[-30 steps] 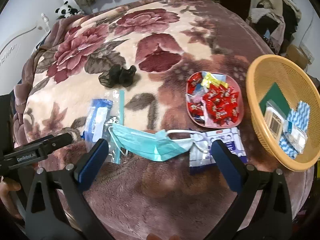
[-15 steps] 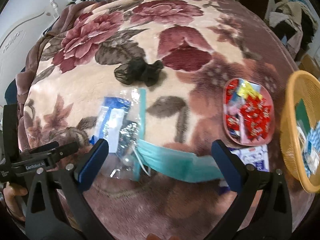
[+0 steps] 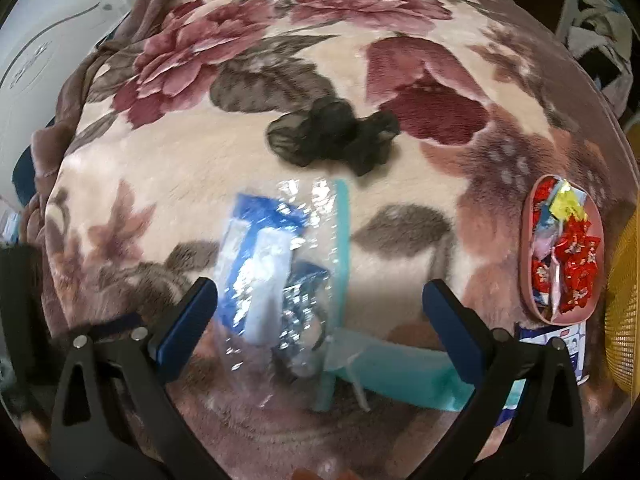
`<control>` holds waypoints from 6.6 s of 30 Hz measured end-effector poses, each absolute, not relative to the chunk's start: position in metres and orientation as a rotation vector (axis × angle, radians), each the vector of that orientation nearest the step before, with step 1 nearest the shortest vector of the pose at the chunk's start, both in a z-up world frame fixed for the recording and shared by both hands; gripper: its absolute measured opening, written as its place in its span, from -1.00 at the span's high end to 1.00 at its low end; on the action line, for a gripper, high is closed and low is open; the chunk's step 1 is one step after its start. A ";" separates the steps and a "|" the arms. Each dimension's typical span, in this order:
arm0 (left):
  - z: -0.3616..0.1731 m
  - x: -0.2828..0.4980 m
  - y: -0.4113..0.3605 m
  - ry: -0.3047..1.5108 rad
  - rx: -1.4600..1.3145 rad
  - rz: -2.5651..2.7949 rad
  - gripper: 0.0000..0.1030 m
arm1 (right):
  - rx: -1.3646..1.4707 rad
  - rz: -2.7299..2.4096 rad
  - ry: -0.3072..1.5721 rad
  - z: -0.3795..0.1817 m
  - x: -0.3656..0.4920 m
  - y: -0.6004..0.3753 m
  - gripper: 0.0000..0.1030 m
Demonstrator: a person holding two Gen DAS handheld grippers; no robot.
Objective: Organize soft objects
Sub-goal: 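Grasp the clear zip bag with the left tool while the right tool approaches the blue wipes, then grasp the blue wet-wipe pack with the right tool, then carry the zip bag and wipe pack over the yellow basket with both tools, then open both tools to drop the zip bag and wipe pack into the basket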
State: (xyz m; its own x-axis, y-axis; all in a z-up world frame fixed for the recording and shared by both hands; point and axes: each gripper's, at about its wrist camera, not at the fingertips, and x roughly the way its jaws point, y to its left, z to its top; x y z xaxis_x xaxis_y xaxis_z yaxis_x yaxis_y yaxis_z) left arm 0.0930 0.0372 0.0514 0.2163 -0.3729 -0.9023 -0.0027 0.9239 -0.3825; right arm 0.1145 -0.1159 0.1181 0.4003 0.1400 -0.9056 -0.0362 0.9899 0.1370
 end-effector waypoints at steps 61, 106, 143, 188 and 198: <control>0.042 0.153 0.111 1.266 -0.193 -0.090 0.86 | 0.092 0.128 1.184 0.093 0.152 -0.108 -1.00; 0.099 0.091 0.125 1.166 -0.265 -0.094 0.86 | 0.095 0.202 1.173 0.117 0.111 -0.038 -0.18; 0.167 0.019 -0.054 1.104 -0.001 -0.306 0.86 | 0.267 0.030 1.008 0.183 -0.017 -0.192 -0.18; 0.193 0.044 -0.364 1.117 0.183 -0.698 0.85 | 0.500 -0.301 0.867 0.208 -0.071 -0.450 -0.18; 0.185 0.066 -0.422 1.146 0.095 -0.779 0.27 | 0.551 -0.342 0.822 0.213 -0.056 -0.490 -0.25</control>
